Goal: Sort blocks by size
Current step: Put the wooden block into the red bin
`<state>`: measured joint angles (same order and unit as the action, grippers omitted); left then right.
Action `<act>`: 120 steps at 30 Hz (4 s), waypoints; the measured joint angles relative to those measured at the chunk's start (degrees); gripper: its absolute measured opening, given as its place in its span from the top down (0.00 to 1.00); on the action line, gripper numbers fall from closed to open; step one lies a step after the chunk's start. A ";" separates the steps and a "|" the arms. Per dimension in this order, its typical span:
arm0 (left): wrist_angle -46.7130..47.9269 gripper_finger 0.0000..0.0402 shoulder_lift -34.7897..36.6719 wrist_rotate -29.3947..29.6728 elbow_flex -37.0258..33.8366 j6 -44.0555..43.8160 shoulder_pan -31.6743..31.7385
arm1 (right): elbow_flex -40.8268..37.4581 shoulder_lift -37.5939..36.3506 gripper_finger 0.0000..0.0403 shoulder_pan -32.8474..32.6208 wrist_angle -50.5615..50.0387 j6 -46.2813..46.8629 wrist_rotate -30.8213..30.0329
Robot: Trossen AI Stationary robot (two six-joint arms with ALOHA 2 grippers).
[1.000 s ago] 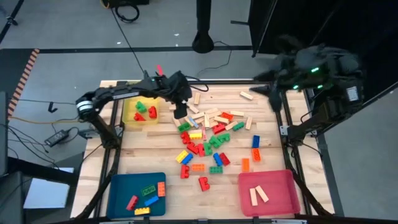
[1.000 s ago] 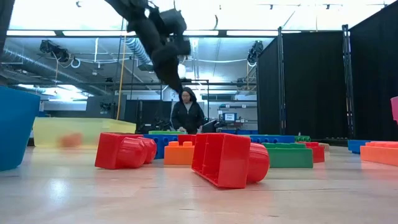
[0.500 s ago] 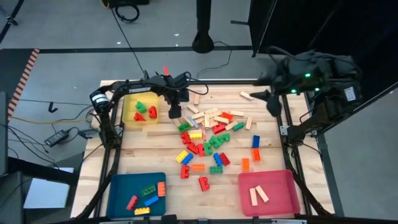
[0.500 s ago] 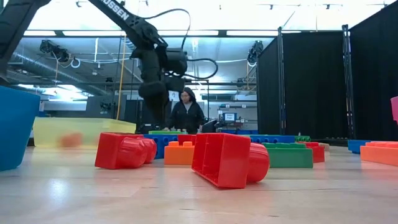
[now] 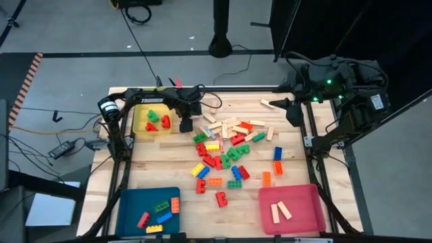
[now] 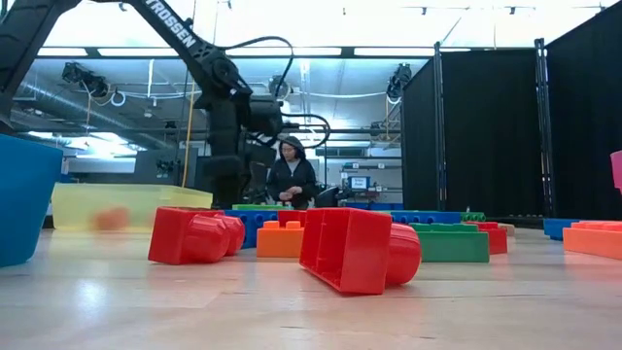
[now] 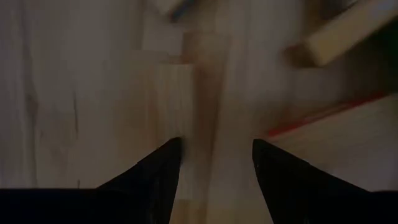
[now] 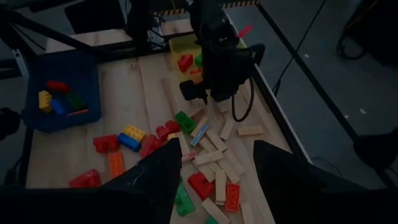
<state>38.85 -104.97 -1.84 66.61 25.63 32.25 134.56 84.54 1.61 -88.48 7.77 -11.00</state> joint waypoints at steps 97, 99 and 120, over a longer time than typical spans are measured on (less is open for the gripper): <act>2.21 0.79 -5.55 5.42 5.16 -14.26 -0.40 | 0.02 -0.06 0.47 0.02 -1.54 -3.47 0.40; 3.12 0.79 -5.62 4.95 5.75 -15.01 -0.37 | 0.02 -0.06 0.47 0.02 -1.54 -3.47 0.41; 8.35 0.79 -1.36 -2.55 34.68 -20.17 -7.82 | 0.00 -12.01 0.47 -0.35 -0.91 -0.47 -3.78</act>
<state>47.20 -106.32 -4.39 101.28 5.46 24.43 134.56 72.53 1.26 -89.38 7.30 -14.78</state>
